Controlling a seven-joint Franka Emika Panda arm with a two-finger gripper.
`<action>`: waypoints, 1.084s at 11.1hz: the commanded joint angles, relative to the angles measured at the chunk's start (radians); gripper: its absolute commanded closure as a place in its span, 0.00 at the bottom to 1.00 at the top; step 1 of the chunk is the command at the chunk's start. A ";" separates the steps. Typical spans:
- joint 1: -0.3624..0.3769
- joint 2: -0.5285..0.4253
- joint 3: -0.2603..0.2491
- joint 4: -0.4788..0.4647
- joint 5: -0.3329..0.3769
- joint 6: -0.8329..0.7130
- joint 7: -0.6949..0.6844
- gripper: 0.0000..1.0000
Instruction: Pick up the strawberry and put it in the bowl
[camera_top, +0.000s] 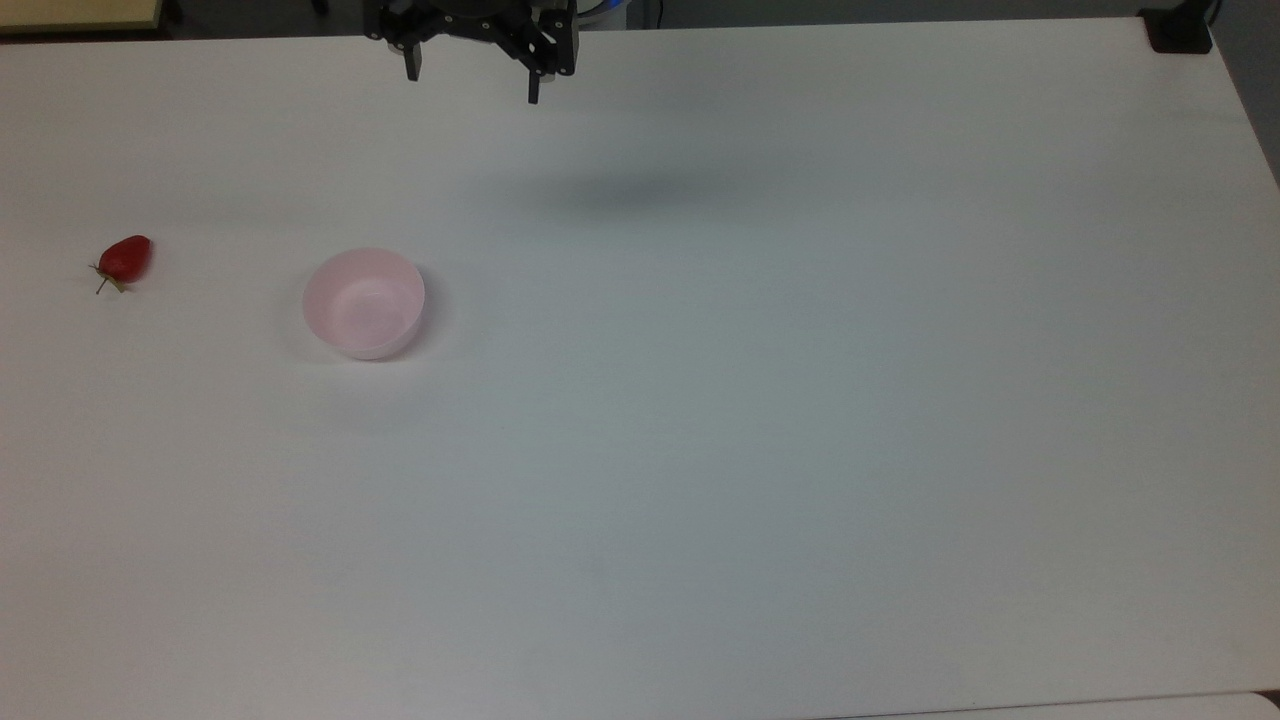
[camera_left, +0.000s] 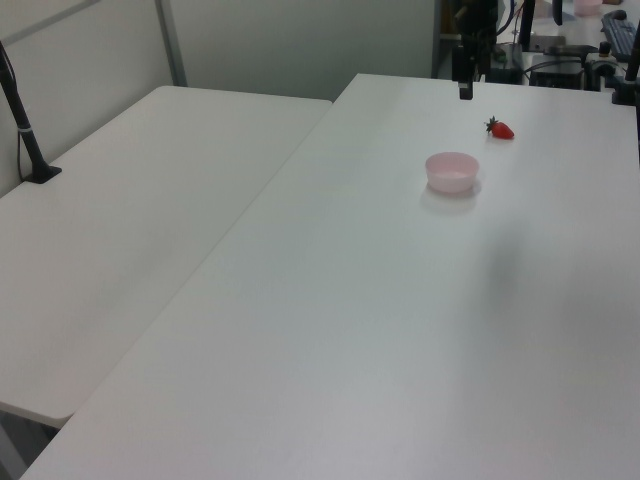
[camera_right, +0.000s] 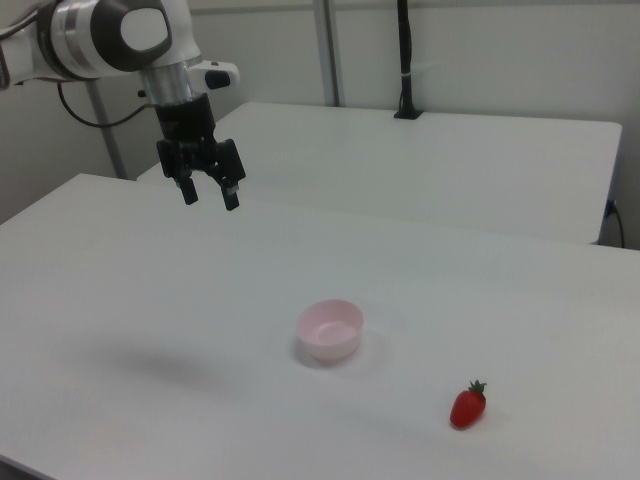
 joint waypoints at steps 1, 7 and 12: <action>-0.016 0.011 -0.010 -0.025 0.024 0.055 -0.109 0.00; -0.155 0.054 -0.011 -0.016 0.061 0.074 -0.301 0.00; -0.304 0.123 -0.022 -0.018 0.047 0.202 -0.369 0.00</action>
